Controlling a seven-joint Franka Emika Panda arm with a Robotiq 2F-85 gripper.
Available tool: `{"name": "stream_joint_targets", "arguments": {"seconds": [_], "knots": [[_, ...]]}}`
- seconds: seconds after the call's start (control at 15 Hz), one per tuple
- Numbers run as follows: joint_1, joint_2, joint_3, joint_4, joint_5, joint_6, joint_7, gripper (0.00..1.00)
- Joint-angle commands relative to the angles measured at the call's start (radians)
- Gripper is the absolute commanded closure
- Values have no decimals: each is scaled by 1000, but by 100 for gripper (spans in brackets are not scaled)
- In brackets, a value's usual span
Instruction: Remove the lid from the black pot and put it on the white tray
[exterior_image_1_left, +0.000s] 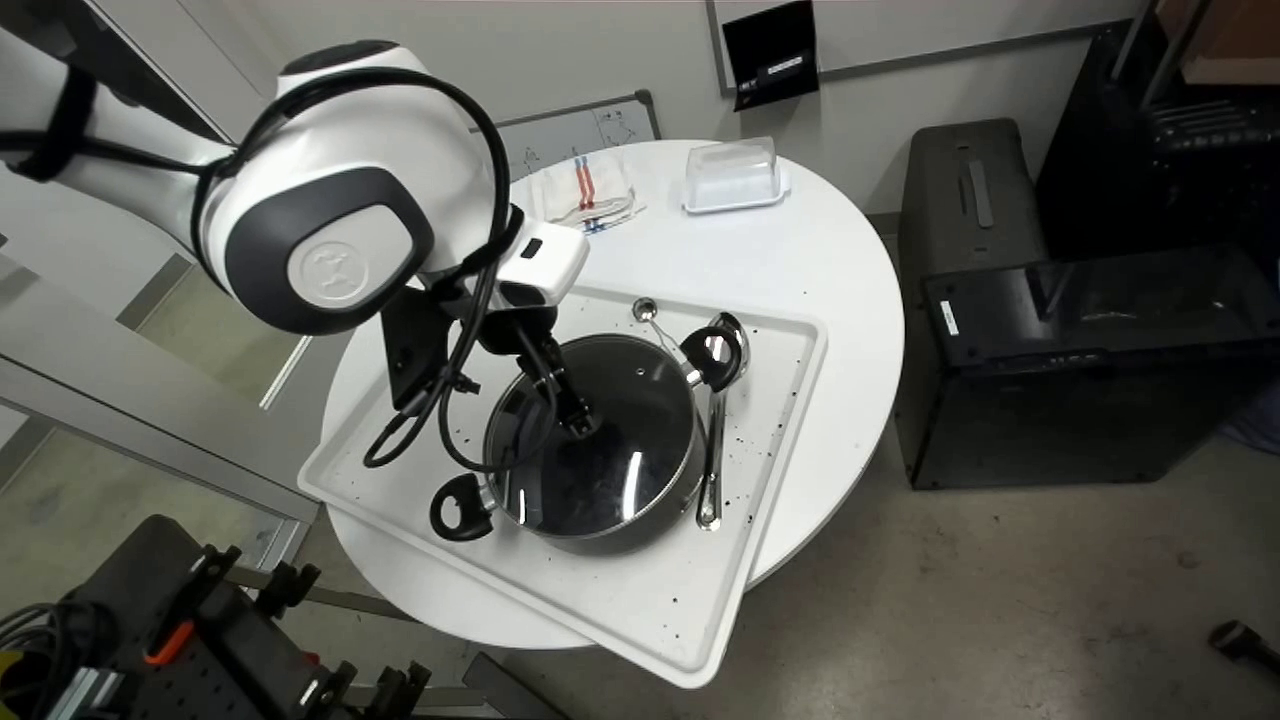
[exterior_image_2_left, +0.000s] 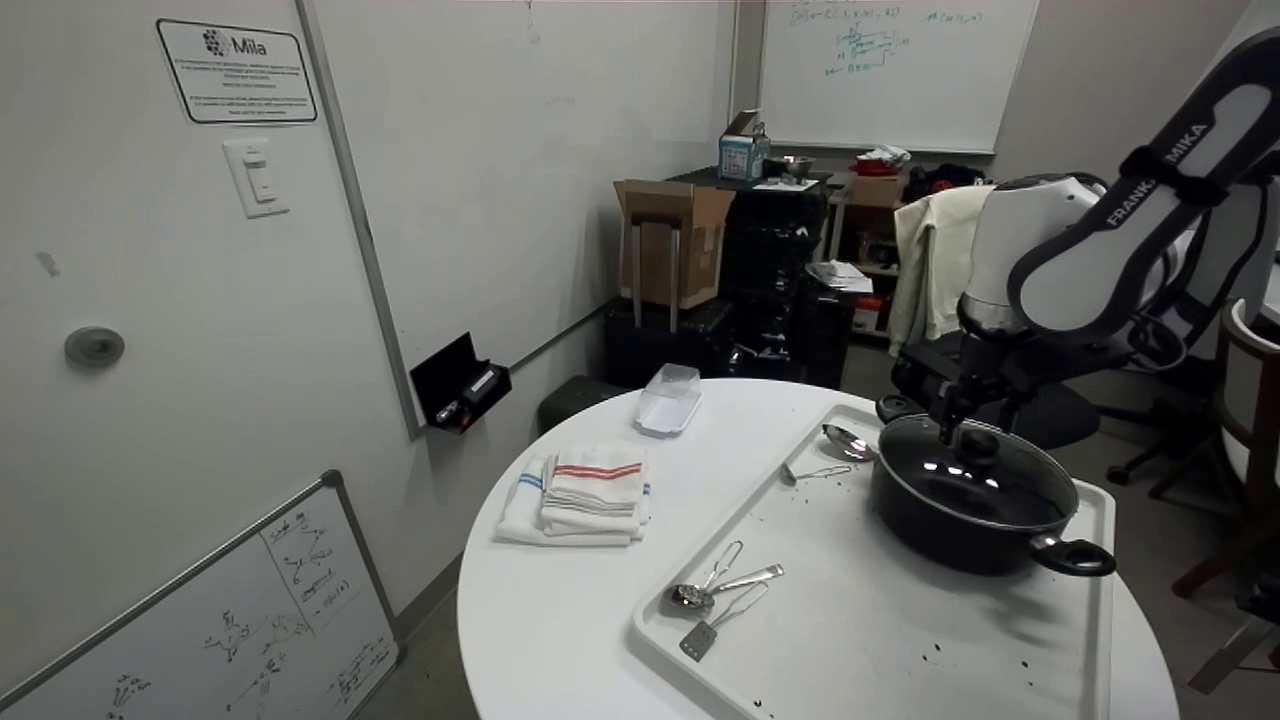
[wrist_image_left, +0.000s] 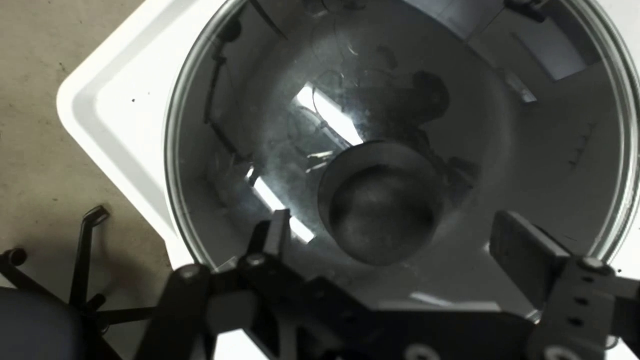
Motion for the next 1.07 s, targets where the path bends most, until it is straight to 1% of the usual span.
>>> {"name": "stream_joint_targets", "arguments": {"seconds": [0.0,0.4,0.47,0.53,0.6,0.67,0.8,0.93,1.0], "knots": [[24,27,-20,20,16,17,10,0],[22,24,-24,16,18,11,6,0],[21,23,-23,16,19,11,5,25],[21,23,-24,15,19,11,4,28],[21,22,-24,14,19,11,4,33],[20,22,-23,14,19,10,3,42],[20,20,-22,14,20,9,2,55],[19,17,-22,13,20,7,1,71],[17,11,-21,13,21,6,0,75]]}}
